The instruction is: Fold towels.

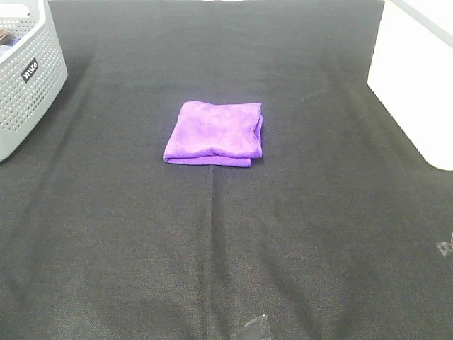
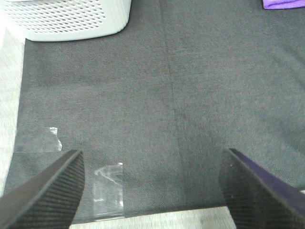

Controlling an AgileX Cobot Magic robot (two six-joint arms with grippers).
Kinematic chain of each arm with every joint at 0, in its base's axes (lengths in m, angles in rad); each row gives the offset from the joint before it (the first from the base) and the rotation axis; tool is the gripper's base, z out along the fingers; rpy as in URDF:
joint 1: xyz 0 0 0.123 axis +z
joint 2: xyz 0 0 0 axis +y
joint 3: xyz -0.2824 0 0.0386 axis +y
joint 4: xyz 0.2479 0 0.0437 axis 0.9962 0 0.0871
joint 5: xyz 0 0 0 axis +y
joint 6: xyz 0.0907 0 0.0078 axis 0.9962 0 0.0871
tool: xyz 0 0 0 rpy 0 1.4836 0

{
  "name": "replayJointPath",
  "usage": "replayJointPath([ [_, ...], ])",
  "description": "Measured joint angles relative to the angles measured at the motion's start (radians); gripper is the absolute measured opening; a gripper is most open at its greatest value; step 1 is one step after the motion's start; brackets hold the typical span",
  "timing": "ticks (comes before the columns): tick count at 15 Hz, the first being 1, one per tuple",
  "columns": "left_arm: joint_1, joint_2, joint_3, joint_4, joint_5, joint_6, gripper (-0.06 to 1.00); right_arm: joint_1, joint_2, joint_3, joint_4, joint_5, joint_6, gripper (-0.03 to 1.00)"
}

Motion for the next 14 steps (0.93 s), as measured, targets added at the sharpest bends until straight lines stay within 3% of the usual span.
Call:
replayJointPath([
  [3,-0.048,-0.106,0.039,-0.005,-0.006,-0.01,0.74,0.0,-0.127,0.041,-0.017,-0.022,0.0,0.69],
  [10,-0.051,-0.233,0.047,0.027,-0.025,-0.157,0.74,0.0,-0.148,0.087,-0.064,-0.018,0.0,0.69],
  [14,-0.178,-0.233,0.05,0.104,-0.027,-0.26,0.85,0.0,-0.148,0.087,-0.064,-0.018,0.0,0.69],
])
